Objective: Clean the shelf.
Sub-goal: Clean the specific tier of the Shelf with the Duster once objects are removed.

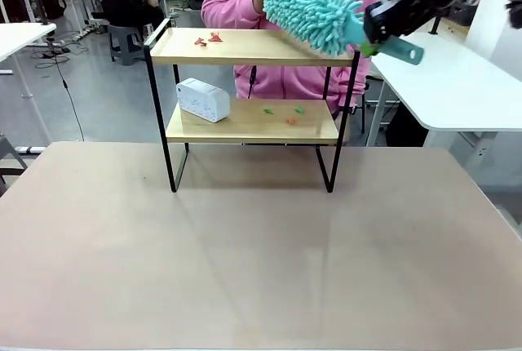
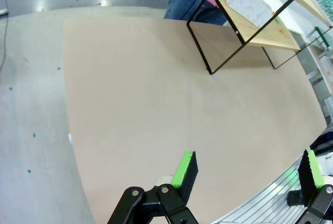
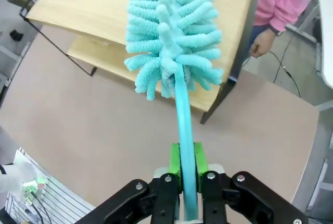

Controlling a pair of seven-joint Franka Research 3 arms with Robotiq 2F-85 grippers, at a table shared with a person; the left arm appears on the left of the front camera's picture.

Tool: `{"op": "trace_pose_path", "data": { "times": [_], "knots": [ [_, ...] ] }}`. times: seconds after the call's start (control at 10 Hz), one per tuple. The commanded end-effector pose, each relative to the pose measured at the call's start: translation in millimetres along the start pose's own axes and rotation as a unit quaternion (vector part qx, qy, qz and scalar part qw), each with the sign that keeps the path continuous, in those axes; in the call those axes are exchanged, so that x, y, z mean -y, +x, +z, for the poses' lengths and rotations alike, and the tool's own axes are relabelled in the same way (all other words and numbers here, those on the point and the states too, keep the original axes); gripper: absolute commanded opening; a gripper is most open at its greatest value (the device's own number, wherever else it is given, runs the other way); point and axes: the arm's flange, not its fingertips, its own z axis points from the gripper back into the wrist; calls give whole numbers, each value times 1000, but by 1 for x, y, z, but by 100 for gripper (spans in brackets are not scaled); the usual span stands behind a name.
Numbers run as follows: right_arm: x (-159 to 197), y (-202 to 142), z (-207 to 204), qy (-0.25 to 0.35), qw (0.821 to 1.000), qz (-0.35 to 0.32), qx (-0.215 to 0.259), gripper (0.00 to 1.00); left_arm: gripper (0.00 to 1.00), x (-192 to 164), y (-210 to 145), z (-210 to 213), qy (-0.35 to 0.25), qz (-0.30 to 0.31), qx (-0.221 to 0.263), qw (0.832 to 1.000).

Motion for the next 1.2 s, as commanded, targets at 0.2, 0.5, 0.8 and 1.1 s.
{"op": "trace_pose_path", "data": {
  "times": [0.2,0.5,0.8,1.1],
  "knots": [
    [-24,35,-24,7,1000,-15,-7,12,100,2,0,0,-5,-10,5,1000],
    [-26,43,-31,27,999,4,-24,12,100,2,0,0,-5,-10,5,1000],
    [-41,65,-43,51,997,48,-39,12,100,2,0,0,-5,-10,5,1000],
    [-42,77,-49,109,981,136,-81,12,100,2,0,0,-5,-10,5,1000]
  ]
}}
